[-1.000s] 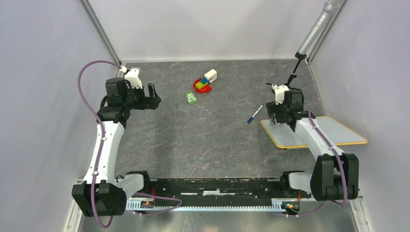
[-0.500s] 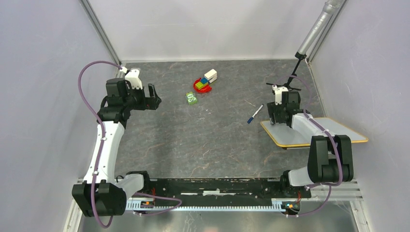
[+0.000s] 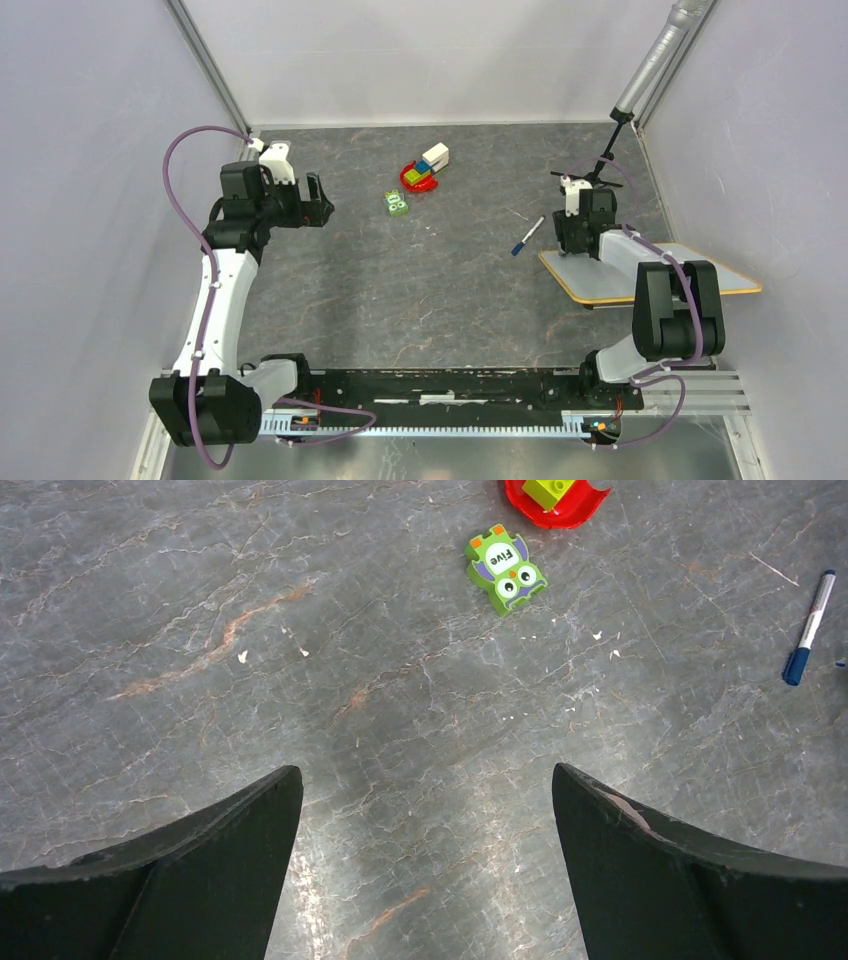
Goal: Write a sentence on the whiteboard
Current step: Move the whiteboard to the center of the board.
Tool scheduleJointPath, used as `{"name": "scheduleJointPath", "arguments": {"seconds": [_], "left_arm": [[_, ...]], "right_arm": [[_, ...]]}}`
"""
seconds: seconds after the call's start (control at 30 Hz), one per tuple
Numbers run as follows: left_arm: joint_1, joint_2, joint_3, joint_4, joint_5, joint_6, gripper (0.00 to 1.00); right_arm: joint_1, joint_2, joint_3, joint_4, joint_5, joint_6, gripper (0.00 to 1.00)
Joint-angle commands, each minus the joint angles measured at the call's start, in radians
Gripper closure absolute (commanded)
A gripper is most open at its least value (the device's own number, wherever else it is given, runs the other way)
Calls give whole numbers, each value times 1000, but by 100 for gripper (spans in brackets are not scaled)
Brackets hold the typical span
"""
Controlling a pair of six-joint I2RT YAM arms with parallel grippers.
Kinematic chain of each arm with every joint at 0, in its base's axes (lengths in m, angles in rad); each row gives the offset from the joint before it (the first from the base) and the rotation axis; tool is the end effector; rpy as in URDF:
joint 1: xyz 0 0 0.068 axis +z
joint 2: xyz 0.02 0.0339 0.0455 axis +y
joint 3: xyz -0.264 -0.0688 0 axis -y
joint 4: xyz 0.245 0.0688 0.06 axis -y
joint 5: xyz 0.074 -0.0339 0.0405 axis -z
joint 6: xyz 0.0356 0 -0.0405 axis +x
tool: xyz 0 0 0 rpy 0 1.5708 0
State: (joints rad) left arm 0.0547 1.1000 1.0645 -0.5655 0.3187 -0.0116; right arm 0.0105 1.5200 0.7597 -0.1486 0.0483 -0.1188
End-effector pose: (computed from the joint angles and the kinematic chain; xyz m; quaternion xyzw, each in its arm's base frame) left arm 0.2364 0.0018 0.3391 0.0450 0.8755 -0.1304 0.4631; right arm 0.2928 0.0014 0.1654 -0.0533 0.9440 -0.0404 0.3231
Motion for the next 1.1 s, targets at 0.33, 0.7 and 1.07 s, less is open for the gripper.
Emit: {"name": "scheduleJointPath", "arguments": {"seconds": [0.33,0.7,1.07], "left_arm": [[-1,-3,8,43,-7,-53,0],[0,4,8,43,-11,-56,0],[-1,12,3,40,18,-57,0]], "right_arm": [[-4,59,-10,-97,-39,23,81],[59,0,-62,-136,-151,-34,100],[284,10,-26,-183,-182,-218,100]]}}
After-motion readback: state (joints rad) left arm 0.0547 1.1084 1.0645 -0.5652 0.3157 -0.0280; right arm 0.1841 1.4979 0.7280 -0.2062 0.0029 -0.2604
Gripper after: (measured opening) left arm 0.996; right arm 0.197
